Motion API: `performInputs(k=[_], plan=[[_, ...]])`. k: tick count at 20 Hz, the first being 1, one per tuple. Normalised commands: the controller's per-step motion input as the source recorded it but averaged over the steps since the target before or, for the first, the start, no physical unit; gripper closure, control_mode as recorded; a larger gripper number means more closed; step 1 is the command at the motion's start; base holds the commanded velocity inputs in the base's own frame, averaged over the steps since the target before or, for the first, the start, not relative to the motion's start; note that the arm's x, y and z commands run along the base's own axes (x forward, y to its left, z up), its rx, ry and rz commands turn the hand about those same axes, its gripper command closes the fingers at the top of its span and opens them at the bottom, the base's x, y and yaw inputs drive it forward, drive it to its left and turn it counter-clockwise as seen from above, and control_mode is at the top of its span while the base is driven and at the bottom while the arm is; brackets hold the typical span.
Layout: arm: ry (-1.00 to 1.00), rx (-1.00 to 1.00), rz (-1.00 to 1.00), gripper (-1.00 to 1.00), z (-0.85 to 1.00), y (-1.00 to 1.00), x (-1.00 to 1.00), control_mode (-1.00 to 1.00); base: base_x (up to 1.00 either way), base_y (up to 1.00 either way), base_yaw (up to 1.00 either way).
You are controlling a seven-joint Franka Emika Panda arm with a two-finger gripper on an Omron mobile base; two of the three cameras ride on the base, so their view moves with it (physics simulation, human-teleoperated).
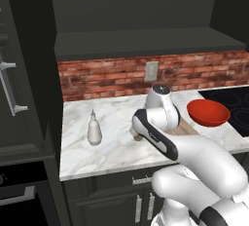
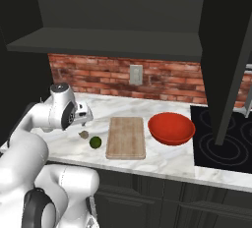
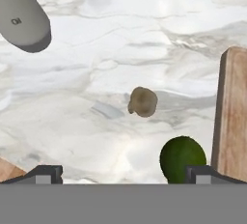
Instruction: Open the cabinet. Place the bowl and condiment on the counter. Then place the lime and garlic on the cutting board.
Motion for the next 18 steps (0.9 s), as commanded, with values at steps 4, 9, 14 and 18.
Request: performInputs(k=[4, 9, 14, 18], plan=[[0.00, 0.00, 0.00, -1.00, -0.14, 0.01, 0.10, -1.00, 0.00, 0.00, 0.00], [0.00, 0.00, 0.00, -1.00, -0.14, 0.00, 0.09, -1.00, 0.00, 0.00, 0.00], [0.00, 0.00, 0.00, -1.00, -0.11, 0.00, 0.10, -1.00, 0.00, 0.00, 0.00], [0.00, 0.00, 0.00, -1.00, -0.11, 0.00, 0.08, -1.00, 0.00, 0.00, 0.00]])
